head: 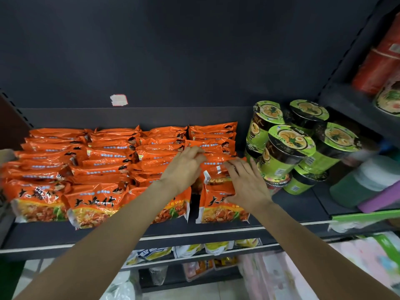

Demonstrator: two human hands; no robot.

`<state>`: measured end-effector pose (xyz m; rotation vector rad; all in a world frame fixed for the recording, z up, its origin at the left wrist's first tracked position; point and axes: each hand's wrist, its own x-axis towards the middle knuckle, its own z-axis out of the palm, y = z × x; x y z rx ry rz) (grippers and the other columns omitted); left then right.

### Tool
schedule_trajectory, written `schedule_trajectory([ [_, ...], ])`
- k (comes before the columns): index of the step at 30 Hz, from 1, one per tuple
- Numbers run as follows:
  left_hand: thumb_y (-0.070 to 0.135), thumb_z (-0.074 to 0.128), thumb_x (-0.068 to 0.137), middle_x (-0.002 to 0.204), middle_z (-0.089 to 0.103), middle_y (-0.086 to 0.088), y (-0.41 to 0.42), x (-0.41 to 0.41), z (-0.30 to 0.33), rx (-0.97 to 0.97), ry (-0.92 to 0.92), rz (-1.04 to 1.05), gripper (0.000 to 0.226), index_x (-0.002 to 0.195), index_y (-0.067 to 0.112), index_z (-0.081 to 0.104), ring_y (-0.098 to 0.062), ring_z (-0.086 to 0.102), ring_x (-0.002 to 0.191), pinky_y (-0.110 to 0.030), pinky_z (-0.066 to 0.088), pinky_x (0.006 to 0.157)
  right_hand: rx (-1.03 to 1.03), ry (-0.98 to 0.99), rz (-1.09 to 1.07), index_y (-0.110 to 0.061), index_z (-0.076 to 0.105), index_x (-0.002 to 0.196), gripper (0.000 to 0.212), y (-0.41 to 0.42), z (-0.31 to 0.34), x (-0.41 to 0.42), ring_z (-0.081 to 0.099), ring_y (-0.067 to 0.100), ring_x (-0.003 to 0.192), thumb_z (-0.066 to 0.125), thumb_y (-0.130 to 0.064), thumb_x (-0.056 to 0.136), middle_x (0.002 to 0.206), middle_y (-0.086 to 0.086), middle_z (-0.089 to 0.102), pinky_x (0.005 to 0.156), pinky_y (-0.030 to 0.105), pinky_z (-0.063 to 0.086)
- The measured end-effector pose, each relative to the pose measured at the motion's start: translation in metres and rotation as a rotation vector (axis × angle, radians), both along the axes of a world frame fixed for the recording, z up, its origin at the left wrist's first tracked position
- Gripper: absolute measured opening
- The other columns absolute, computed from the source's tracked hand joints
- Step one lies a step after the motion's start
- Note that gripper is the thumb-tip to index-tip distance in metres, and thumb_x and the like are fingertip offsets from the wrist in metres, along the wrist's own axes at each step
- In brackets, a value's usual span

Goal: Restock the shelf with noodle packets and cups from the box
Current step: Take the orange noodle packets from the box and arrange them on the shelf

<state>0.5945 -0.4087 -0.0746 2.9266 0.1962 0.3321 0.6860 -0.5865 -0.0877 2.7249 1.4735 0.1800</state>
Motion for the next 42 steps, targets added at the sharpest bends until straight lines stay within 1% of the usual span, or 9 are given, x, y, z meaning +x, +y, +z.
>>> schedule_trajectory([
  [6, 0.041, 0.042, 0.097, 0.146, 0.040, 0.001, -0.023, -0.011, -0.002, -0.120, 0.259, -0.169, 0.051, 0.142, 0.018, 0.039, -0.016, 0.037, 0.133, -0.033, 0.031, 0.111, 0.186, 0.154, -0.163, -0.021, 0.014, 0.150, 0.105, -0.035, -0.015, -0.015, 0.009, 0.026, 0.145, 0.078, -0.045, 0.070, 0.155, 0.008, 0.013, 0.118, 0.041, 0.016],
  [11, 0.031, 0.055, 0.093, 0.130, 0.052, -0.001, -0.030, -0.019, -0.001, -0.218, 0.221, -0.154, 0.044, 0.134, 0.017, 0.050, -0.015, 0.043, 0.122, -0.024, 0.032, 0.102, 0.189, 0.277, -0.161, -0.026, 0.012, 0.150, 0.092, -0.054, -0.015, -0.015, 0.022, 0.022, 0.142, 0.072, -0.033, 0.080, 0.157, -0.001, 0.006, 0.102, 0.044, 0.044],
  [14, 0.023, 0.056, 0.094, 0.125, 0.053, -0.002, -0.038, -0.022, -0.002, -0.246, 0.217, -0.151, 0.036, 0.129, 0.017, 0.056, -0.016, 0.044, 0.120, -0.021, 0.029, 0.101, 0.254, 0.341, -0.160, -0.026, 0.017, 0.149, 0.088, -0.058, -0.013, -0.016, 0.037, 0.020, 0.134, 0.073, -0.025, 0.080, 0.155, -0.002, 0.009, 0.090, 0.037, 0.052],
  [18, 0.015, 0.056, 0.093, 0.134, 0.048, -0.003, -0.046, -0.024, -0.004, -0.283, 0.226, -0.126, 0.033, 0.126, 0.015, 0.059, -0.018, 0.042, 0.126, -0.023, 0.027, 0.107, 0.290, 0.430, -0.196, -0.026, 0.019, 0.148, 0.089, -0.062, -0.010, -0.018, 0.046, 0.019, 0.125, 0.074, -0.022, 0.079, 0.154, -0.003, 0.007, 0.091, 0.036, 0.052],
  [23, 0.029, 0.050, 0.096, 0.133, 0.050, -0.001, -0.053, -0.020, 0.009, -0.322, 0.224, -0.064, 0.029, 0.117, 0.014, 0.064, -0.016, 0.045, 0.122, -0.026, 0.033, 0.100, 0.153, 0.318, -0.104, -0.016, 0.032, 0.143, 0.082, -0.061, -0.003, -0.011, 0.013, 0.018, 0.144, 0.075, -0.037, 0.076, 0.155, -0.003, 0.014, 0.115, 0.040, 0.027],
  [26, 0.025, 0.039, 0.101, 0.134, 0.049, -0.006, -0.048, -0.011, 0.010, -0.366, 0.180, 0.073, 0.033, 0.127, 0.013, 0.055, -0.021, 0.044, 0.125, -0.029, 0.032, 0.103, 0.099, 0.332, -0.077, -0.015, 0.030, 0.144, 0.089, -0.057, 0.006, -0.005, 0.006, 0.017, 0.145, 0.074, -0.047, 0.074, 0.155, -0.003, 0.014, 0.119, 0.038, 0.016],
  [30, 0.017, 0.039, 0.101, 0.142, 0.044, -0.009, -0.041, 0.003, 0.006, -0.417, 0.251, 0.147, 0.038, 0.138, 0.015, 0.043, -0.025, 0.044, 0.128, -0.032, 0.035, 0.105, 0.092, 0.478, -0.099, -0.014, 0.017, 0.149, 0.098, -0.050, 0.015, 0.001, 0.014, 0.019, 0.143, 0.073, -0.046, 0.075, 0.156, -0.003, 0.011, 0.116, 0.036, 0.021],
  [35, 0.018, 0.049, 0.097, 0.140, 0.049, -0.006, -0.043, 0.023, 0.006, -0.447, 0.318, 0.122, 0.047, 0.142, 0.017, 0.038, -0.024, 0.047, 0.126, -0.031, 0.039, 0.103, 0.085, 0.517, -0.137, -0.017, 0.012, 0.150, 0.098, -0.043, 0.006, 0.007, 0.013, 0.017, 0.144, 0.073, -0.040, 0.078, 0.156, -0.005, 0.006, 0.111, 0.047, 0.032],
  [42, 0.028, 0.069, 0.085, 0.125, 0.060, -0.006, -0.050, 0.037, -0.004, -0.428, 0.260, 0.132, 0.045, 0.126, 0.014, 0.057, -0.021, 0.056, 0.114, -0.035, 0.046, 0.096, 0.172, 0.500, -0.187, -0.015, 0.002, 0.151, 0.103, -0.038, 0.000, 0.010, 0.013, 0.020, 0.145, 0.074, -0.029, 0.079, 0.158, 0.002, 0.005, 0.115, 0.040, 0.027],
])
